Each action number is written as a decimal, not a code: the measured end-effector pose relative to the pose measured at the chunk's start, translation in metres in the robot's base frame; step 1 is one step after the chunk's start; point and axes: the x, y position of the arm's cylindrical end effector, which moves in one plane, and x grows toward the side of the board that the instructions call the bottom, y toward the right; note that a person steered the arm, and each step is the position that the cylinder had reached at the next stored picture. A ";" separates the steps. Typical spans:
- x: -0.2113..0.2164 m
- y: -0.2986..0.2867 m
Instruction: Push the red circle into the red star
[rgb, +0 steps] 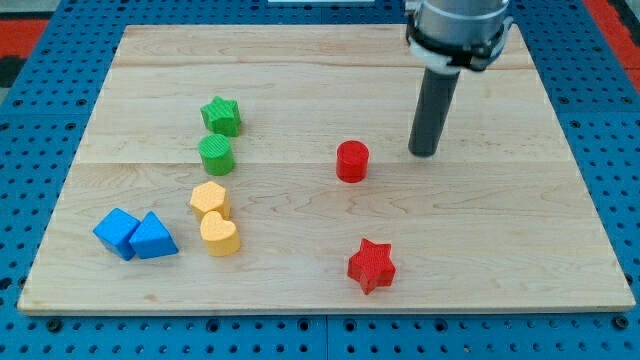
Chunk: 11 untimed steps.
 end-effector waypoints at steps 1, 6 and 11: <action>-0.020 -0.057; 0.068 -0.097; 0.079 -0.149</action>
